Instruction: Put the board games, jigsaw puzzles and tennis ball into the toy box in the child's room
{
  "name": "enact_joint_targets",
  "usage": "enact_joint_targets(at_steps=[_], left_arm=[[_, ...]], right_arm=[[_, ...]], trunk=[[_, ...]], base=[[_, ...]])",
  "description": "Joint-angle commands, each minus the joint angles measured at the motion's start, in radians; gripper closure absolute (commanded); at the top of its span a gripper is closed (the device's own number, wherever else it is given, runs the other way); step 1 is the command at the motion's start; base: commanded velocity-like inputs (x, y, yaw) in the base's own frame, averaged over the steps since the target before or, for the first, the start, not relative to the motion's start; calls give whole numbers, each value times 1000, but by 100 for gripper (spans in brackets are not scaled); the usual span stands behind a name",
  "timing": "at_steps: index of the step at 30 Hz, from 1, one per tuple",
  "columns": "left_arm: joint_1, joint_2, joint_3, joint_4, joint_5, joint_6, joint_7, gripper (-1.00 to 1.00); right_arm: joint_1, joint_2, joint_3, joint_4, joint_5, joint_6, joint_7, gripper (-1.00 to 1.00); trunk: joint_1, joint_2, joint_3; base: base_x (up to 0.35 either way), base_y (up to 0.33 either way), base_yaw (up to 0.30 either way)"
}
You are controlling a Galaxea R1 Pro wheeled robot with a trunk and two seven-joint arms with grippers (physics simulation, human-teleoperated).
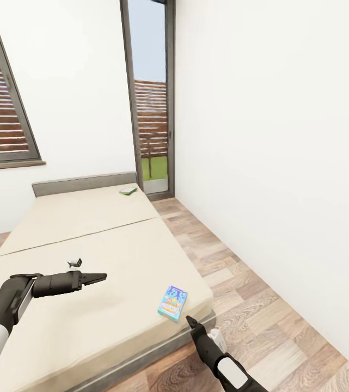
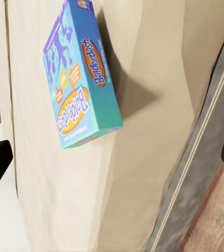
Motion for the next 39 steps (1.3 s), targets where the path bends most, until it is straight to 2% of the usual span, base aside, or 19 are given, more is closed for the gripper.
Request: enact_joint_targets(at_steps=[1, 18, 22, 30, 39], left_arm=[[-1, 0, 1, 0, -2, 11, -5, -100], [-1, 0, 1, 0, -2, 11, -5, -100], [-1, -1, 1, 0, -2, 11, -5, -100], [-1, -1, 1, 0, -2, 12, -5, -100], [-1, -2, 1, 0, -2, 12, -5, -100]], right_arm=[[0, 0, -2, 0, -9, 1, 3, -100], [0, 0, 0, 0, -7, -6, 6, -100], [0, 0, 18, 0, 3, -5, 8, -100], [0, 0, 80, -1, 13, -4, 19, -100], [0, 0, 89, -1, 14, -4, 44, -100]], trunk=[[0, 0, -1], [0, 0, -1], [0, 0, -1], [0, 0, -1], [0, 0, -1]], base=[[31, 0, 0], [6, 0, 0], [0, 0, 0], [0, 0, 0], [11, 0, 0]])
